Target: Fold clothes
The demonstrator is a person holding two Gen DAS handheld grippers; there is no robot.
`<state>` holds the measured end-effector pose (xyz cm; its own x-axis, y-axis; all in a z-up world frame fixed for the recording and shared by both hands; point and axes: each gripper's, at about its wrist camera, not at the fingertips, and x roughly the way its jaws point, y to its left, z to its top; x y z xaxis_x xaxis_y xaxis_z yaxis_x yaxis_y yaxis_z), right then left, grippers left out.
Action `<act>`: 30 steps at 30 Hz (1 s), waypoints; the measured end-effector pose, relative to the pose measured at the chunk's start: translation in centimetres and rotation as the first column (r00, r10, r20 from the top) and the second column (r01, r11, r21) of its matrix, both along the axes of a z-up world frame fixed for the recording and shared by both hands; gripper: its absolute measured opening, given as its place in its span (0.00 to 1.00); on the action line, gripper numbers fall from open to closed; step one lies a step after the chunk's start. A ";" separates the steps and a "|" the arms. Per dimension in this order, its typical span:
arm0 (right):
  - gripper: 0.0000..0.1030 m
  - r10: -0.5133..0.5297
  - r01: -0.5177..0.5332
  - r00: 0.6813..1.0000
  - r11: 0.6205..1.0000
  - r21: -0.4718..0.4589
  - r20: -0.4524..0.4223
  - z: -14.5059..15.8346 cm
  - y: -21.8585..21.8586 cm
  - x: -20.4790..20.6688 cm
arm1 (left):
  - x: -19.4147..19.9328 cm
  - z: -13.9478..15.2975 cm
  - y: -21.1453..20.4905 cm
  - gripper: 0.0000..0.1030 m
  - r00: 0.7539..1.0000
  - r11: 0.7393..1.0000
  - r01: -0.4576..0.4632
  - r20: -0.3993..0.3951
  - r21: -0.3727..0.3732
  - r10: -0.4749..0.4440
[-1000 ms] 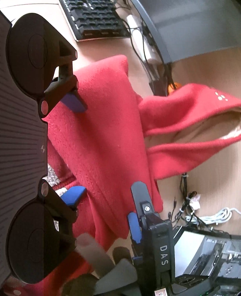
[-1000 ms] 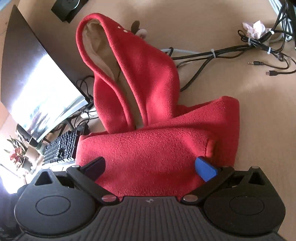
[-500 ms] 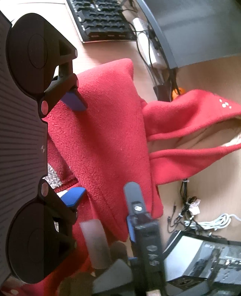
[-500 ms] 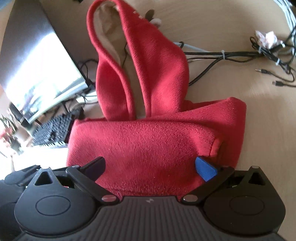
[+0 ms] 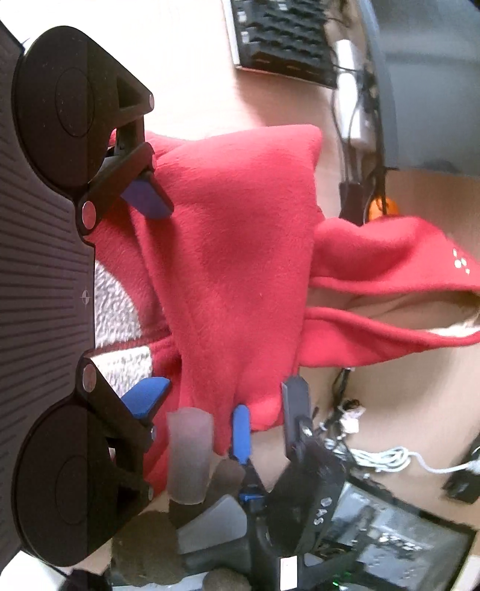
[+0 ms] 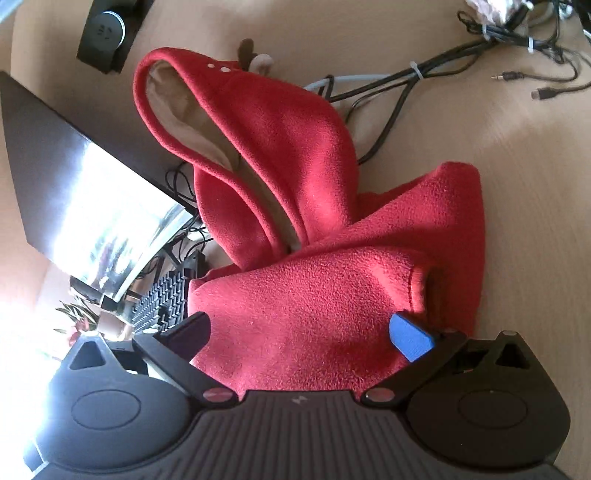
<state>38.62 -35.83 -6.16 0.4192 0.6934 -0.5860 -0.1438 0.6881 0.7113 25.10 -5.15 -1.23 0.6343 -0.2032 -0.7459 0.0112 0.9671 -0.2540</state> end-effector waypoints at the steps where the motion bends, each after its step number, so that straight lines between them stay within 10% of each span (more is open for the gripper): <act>1: 1.00 0.003 -0.002 1.000 1.000 -0.028 0.020 0.4 0.3 -0.3 | -0.1 -0.3 0.0 0.95 1.000 1.000 -0.010 -0.011 -0.008 0.009; 5: 1.00 0.028 -0.004 0.992 0.982 -0.188 0.126 1.9 2.8 -1.8 | 0.2 -1.3 -0.3 0.96 0.997 0.999 -0.033 -0.063 0.013 0.034; 17: 1.00 0.145 -0.068 0.947 0.962 -0.265 0.285 2.8 3.5 -6.0 | -3.7 0.6 1.6 0.96 0.992 0.990 -0.126 -0.014 0.068 0.127; 23: 1.00 0.188 0.036 0.887 0.883 -0.468 0.422 6.4 2.5 -11.7 | -8.0 2.7 1.9 0.98 0.986 0.952 -0.150 0.105 0.268 0.126; 30: 1.00 0.191 0.200 0.871 0.703 -0.683 0.453 7.2 0.8 -22.8 | -13.4 3.0 3.0 0.98 0.994 0.937 0.012 0.101 0.349 -0.051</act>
